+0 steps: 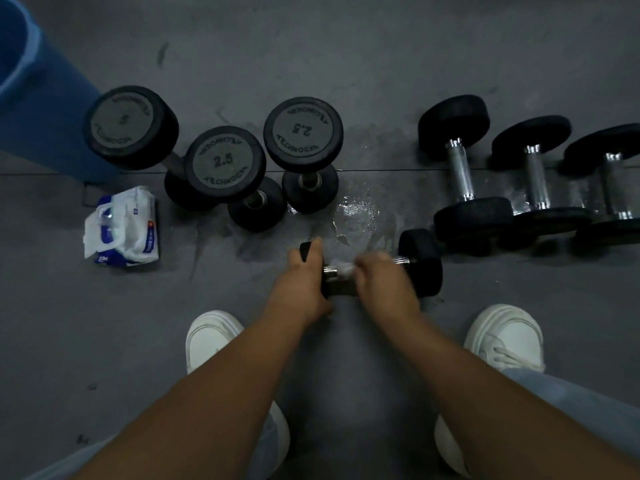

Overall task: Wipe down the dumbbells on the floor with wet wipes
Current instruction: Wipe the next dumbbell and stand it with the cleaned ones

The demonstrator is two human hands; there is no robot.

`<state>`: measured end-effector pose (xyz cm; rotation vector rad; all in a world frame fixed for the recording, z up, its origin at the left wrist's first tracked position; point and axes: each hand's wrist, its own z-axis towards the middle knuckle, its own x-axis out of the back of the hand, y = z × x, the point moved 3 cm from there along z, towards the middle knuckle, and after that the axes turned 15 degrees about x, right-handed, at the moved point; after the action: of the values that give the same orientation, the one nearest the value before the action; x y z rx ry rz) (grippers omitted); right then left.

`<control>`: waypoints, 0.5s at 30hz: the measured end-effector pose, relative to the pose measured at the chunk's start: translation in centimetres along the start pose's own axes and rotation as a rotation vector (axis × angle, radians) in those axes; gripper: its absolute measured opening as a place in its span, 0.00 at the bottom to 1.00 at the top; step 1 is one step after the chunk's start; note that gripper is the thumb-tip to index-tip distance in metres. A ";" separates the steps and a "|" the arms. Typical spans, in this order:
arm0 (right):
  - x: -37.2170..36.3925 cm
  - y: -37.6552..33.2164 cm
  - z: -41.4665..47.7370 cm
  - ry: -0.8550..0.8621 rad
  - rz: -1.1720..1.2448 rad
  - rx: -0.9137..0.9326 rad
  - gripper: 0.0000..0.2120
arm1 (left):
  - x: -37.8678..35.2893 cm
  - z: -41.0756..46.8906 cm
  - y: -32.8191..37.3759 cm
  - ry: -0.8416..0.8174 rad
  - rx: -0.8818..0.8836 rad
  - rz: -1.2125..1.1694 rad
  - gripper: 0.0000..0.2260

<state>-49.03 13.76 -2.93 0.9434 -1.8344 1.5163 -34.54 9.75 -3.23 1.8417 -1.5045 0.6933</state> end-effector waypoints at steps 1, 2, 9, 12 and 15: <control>0.8 1.0 0.3 0.087 -0.033 -0.030 0.09 | 0.1 0.1 -0.1 0.004 0.008 0.003 0.52; 1.2 1.5 0.4 0.104 -0.129 -0.032 0.08 | 0.1 0.0 -0.1 -0.004 0.013 0.004 0.52; -0.3 0.8 0.9 -0.148 -0.807 0.346 0.13 | 0.5 0.4 0.1 -0.040 0.001 0.019 0.55; 0.5 1.6 2.4 -0.325 -0.665 0.268 0.12 | 0.8 0.3 0.2 -0.053 -0.007 0.019 0.56; 0.8 2.1 4.2 -0.538 -0.531 0.211 0.12 | 1.5 0.9 0.4 -0.062 -0.003 0.014 0.51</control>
<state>-51.16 9.76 -4.34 1.9114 -1.5685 1.1999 -34.64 7.99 -2.63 1.8676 -1.5583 0.6461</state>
